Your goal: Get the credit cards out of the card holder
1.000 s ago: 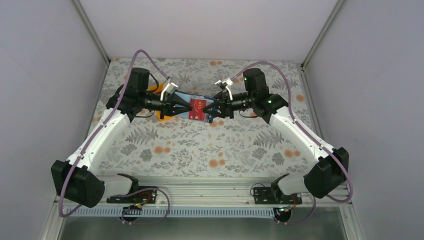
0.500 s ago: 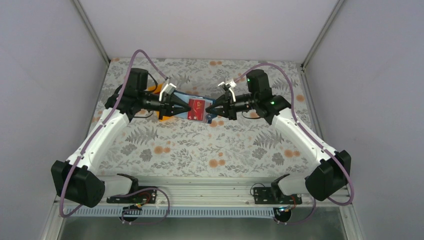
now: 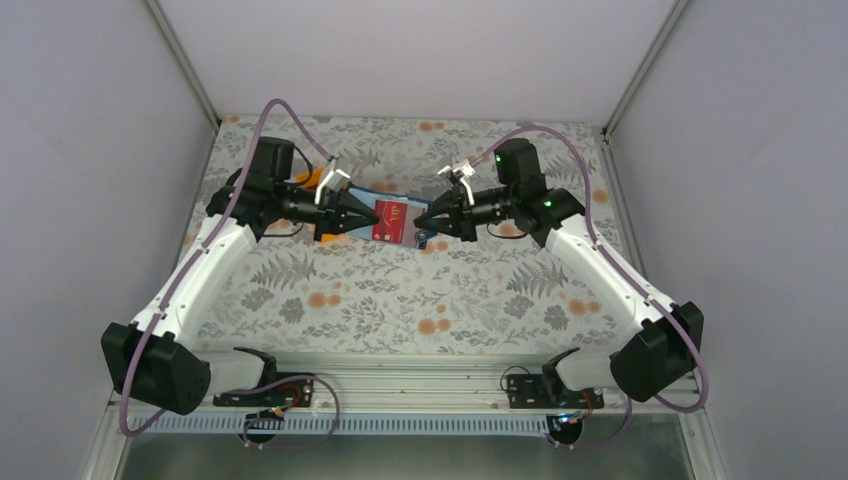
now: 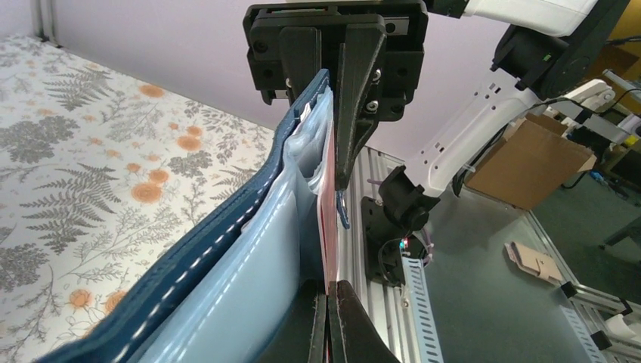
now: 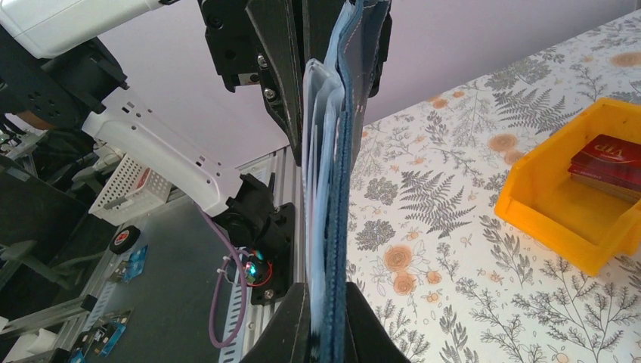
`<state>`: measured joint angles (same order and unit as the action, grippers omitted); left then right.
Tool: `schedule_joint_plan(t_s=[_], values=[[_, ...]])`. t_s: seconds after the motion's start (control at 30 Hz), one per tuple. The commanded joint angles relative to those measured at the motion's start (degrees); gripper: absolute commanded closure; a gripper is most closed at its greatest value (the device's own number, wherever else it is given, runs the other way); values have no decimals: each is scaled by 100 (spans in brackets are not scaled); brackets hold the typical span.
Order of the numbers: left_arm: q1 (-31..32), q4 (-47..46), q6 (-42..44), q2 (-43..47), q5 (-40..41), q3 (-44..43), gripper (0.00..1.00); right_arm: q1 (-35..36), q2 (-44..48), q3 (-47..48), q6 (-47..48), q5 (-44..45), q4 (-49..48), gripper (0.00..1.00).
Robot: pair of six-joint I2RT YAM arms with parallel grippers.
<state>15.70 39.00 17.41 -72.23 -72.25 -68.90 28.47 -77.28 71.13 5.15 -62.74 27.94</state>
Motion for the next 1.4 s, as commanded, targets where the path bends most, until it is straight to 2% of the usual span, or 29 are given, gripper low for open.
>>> schedule_joint_plan(t_s=[0.0, 0.4, 0.67, 0.83, 0.97, 1.1, 1.2, 1.37], values=[[-108, 88, 332, 23, 9, -212, 98, -163, 158, 162, 231, -12, 291, 96], [-259, 424, 682, 16, 192, -273, 98, -552, 405, -1, 351, -88, 448, 96], [-259, 387, 636, -169, 177, -379, 98, -544, 178, -222, 149, -241, 217, 96], [-256, 43, 200, -551, 171, -597, 98, -522, 36, -281, 2, -337, -8, 96], [-147, -388, -356, -972, 423, -795, 98, -526, -148, -386, -252, -94, -345, 96], [-103, -872, -1117, -1438, 1136, -665, 98, -556, -646, -614, -546, 246, -685, 96], [-87, -1149, -1527, -1690, 1637, -439, 98, -562, -1056, -622, -599, 187, -760, 96], [-4, -1622, -1689, -1971, 2086, -140, 98, -592, -1655, -629, -745, 266, -974, 96]])
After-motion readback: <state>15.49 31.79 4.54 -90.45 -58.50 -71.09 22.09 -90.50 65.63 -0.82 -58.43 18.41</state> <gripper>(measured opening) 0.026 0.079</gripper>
